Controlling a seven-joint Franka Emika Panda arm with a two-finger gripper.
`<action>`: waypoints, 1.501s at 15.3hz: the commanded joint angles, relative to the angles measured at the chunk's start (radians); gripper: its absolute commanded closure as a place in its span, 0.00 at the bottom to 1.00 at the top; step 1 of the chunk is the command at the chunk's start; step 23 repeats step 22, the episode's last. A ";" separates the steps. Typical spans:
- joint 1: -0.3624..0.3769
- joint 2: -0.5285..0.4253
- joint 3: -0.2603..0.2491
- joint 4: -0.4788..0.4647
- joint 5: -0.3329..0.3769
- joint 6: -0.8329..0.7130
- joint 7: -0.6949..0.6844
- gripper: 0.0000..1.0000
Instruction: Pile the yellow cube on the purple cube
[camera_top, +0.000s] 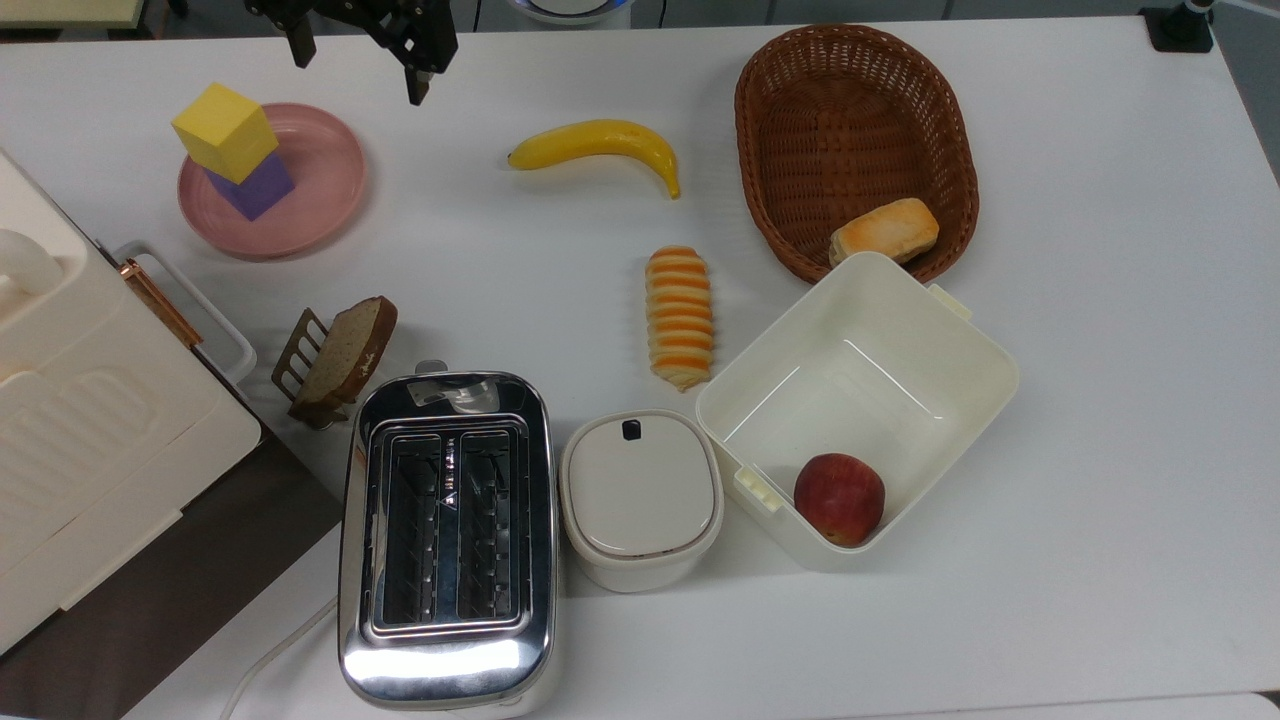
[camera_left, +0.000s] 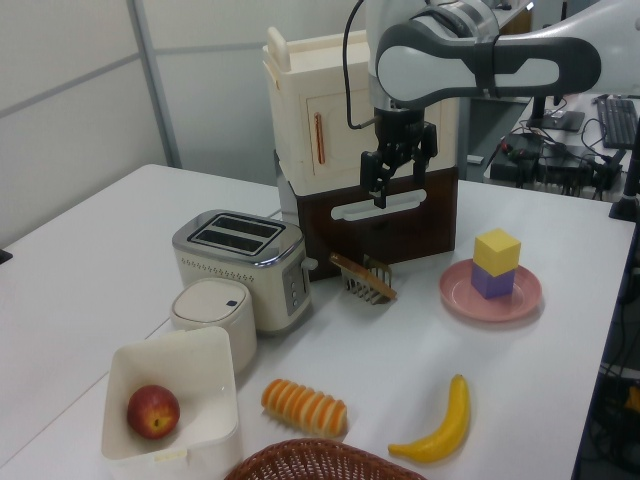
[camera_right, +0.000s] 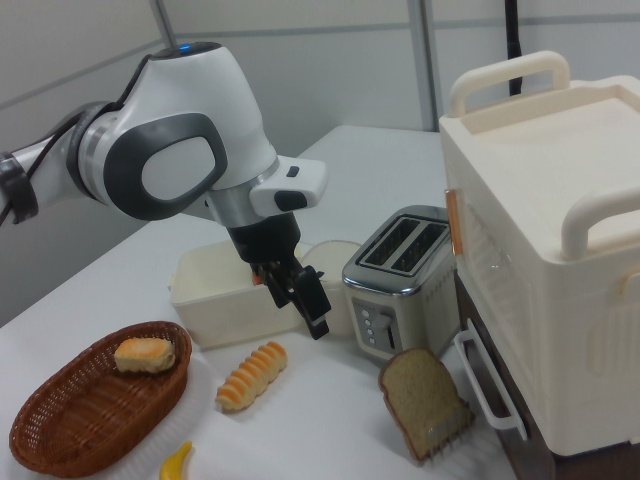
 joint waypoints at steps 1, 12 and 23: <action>0.006 -0.007 -0.044 0.017 0.120 -0.059 -0.132 0.00; -0.099 0.024 0.095 0.037 0.140 -0.147 -0.183 0.00; -0.107 0.025 0.106 0.039 0.137 -0.145 -0.134 0.00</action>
